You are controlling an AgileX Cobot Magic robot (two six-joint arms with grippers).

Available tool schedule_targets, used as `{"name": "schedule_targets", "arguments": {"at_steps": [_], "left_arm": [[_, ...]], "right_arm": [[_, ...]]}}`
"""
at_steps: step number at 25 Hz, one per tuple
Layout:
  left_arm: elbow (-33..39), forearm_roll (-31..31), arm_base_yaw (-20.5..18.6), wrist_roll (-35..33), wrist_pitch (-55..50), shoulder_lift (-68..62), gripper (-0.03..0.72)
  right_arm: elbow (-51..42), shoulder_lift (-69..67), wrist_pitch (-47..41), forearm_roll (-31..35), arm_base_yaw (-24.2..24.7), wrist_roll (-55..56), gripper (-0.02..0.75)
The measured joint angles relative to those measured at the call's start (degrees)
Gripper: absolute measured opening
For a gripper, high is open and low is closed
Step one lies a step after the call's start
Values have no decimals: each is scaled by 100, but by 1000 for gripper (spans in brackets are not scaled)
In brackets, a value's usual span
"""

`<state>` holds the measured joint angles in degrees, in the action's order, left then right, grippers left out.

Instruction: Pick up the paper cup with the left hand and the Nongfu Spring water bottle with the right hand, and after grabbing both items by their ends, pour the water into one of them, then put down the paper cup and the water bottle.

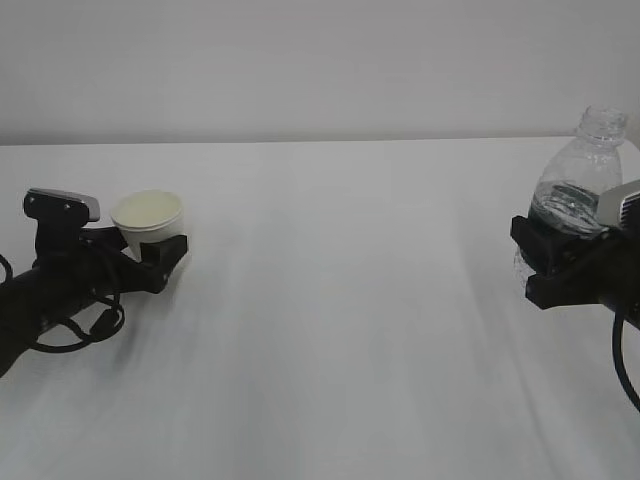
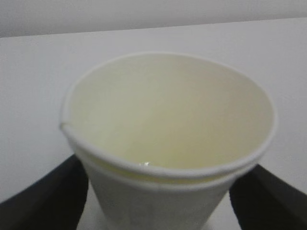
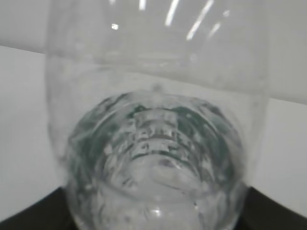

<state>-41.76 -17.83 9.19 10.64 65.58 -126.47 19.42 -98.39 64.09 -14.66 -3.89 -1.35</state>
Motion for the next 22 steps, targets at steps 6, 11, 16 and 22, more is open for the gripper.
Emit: {"name": "schedule_targets", "arguments": {"at_steps": [6,11,16,22], "left_arm": [[-214,-103,0,3,0,-158,643],[-274,-107,0,3,0,-161,633],[-274,-107,0,12,0,-170,598],[-274,-225,0,12,0,-170,536]], "right_arm": [[0,0,0,0,0,0,404],[0,0,0,0,0,0,404],[0,0,0,0,0,0,404],[0,0,0,10,0,0,404]]}}
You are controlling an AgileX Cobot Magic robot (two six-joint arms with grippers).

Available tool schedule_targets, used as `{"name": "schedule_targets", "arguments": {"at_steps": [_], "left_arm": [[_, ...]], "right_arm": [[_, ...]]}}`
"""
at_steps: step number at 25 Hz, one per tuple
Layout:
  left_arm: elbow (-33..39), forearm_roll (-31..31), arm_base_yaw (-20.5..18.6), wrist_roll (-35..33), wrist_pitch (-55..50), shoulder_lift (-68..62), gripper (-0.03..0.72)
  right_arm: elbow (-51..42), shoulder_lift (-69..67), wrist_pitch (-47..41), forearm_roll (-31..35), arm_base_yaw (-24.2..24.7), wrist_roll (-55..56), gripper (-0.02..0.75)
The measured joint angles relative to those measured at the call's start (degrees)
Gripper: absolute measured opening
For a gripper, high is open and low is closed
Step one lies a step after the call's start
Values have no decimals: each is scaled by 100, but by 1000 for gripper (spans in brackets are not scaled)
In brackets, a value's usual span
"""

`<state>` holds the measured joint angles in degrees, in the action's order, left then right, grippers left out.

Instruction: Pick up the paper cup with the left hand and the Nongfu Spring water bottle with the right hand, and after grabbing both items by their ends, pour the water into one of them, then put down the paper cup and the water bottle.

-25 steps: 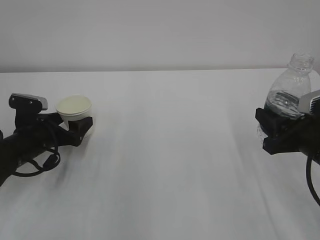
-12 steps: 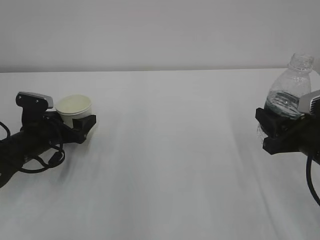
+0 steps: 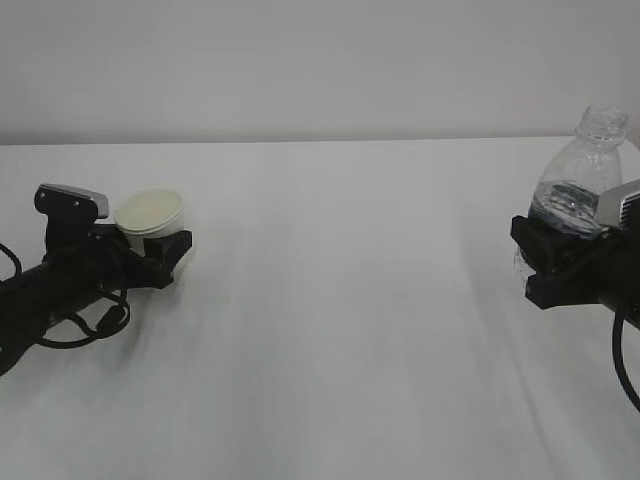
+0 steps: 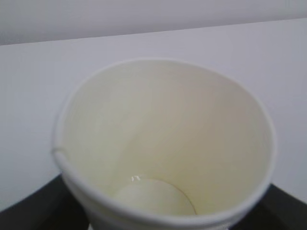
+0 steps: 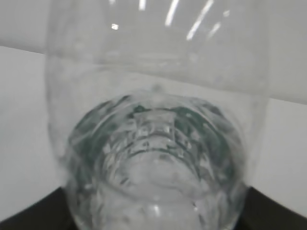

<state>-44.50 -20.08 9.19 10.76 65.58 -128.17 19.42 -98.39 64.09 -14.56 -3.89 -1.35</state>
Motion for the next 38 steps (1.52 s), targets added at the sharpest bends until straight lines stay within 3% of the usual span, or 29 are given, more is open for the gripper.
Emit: {"name": "schedule_targets", "arguments": {"at_steps": [9,17,38], "left_arm": [[0,-181,0,0,19,0,464],[0,-380,0,0,19,50,452],[0,-2114,52,417,9,501,452]], "right_arm": [[0,0,0,0,0,0,404],[0,0,0,0,0,9,404],[0,0,0,187,0,9,404]]}}
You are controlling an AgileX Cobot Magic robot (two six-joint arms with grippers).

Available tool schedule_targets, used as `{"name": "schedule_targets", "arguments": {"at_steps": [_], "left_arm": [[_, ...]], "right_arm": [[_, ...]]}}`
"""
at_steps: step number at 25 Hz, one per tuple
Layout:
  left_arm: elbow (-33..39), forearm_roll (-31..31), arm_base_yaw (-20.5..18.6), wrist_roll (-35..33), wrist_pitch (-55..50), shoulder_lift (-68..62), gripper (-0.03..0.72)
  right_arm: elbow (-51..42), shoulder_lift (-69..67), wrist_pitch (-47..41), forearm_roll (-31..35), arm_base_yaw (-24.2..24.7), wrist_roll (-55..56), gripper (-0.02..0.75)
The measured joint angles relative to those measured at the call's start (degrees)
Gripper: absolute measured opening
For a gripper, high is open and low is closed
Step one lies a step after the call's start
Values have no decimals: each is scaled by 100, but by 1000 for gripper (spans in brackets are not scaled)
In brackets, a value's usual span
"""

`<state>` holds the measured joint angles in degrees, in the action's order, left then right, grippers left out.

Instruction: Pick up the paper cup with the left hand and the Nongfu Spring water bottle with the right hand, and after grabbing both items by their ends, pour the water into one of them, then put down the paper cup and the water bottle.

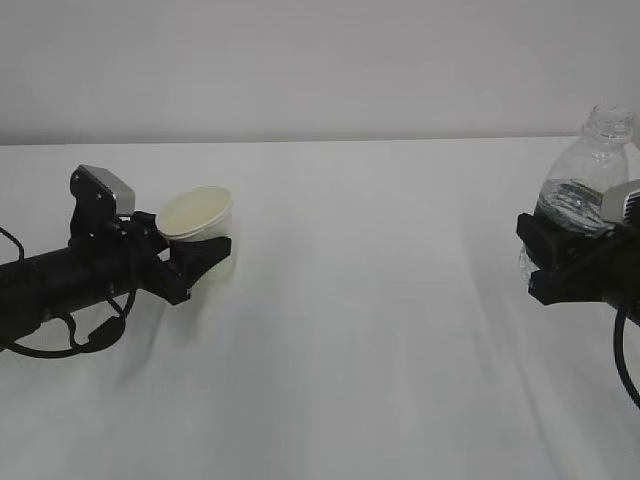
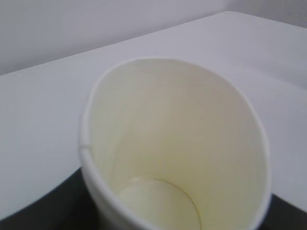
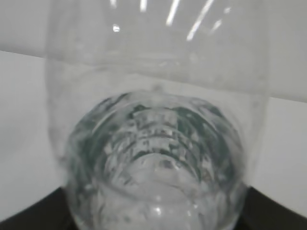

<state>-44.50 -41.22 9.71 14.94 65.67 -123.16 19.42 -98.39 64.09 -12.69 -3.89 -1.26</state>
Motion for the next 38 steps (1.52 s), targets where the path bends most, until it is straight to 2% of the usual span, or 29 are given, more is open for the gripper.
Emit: {"name": "schedule_targets", "arguments": {"at_steps": [11,22,38], "left_arm": [[-59,-396,897,338,-7,109,452],[-984,-1741,1429,1464,-7,109,450],[-1232,-1956,2030,1552,-7,-196,450]], "right_arm": [[0,0,0,31,0,-31,404],[-2,0,0,31,0,-66,404],[-674,170,-8,42,0,-66,428]]}}
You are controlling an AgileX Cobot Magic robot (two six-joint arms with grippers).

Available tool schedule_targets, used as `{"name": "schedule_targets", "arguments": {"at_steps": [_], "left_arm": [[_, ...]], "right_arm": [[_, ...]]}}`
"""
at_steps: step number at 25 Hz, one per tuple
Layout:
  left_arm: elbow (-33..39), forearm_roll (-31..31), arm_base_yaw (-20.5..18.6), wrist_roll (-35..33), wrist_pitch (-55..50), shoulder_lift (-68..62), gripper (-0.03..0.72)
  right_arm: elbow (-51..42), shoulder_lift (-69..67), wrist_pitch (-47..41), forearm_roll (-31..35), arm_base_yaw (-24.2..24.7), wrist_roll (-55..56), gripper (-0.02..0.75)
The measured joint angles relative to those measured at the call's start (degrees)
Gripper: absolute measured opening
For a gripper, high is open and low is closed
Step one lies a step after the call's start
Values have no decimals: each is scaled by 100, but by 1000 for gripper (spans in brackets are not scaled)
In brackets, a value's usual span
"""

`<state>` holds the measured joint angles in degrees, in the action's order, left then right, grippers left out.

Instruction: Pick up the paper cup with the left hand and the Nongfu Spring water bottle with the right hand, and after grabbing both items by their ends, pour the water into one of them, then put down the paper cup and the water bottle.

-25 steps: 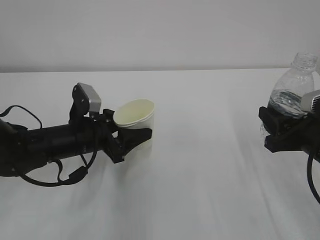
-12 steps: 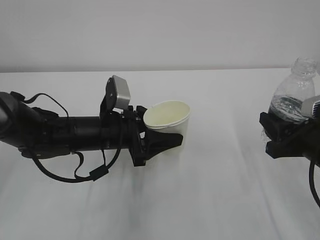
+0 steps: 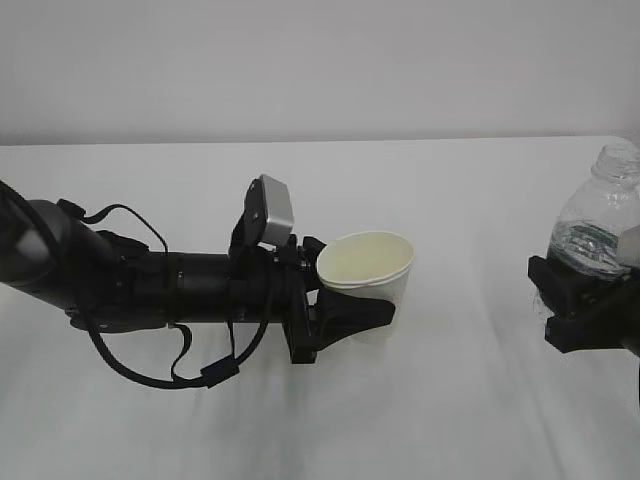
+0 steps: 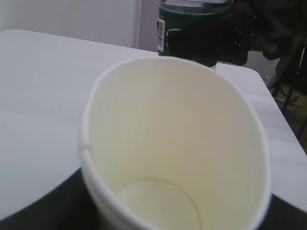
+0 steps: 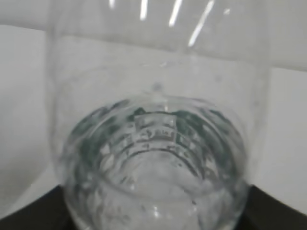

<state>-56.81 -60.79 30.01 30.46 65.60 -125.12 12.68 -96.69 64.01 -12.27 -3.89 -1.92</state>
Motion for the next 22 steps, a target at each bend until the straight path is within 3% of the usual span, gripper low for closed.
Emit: {"name": "schedule_targets", "arguments": {"at_steps": [7,13,22], "left_arm": [[0,208,19,0,0,0,450],[-227,140,83,0,-198,-14,450],[-330,57,476,10,-535,-41,450]], "right_arm": [[-174,874,-52,0,0,-10,428],[-186,1627,-794,0,0,-95,428],[-13,1910,-1880,-21,0,-366,429]]}}
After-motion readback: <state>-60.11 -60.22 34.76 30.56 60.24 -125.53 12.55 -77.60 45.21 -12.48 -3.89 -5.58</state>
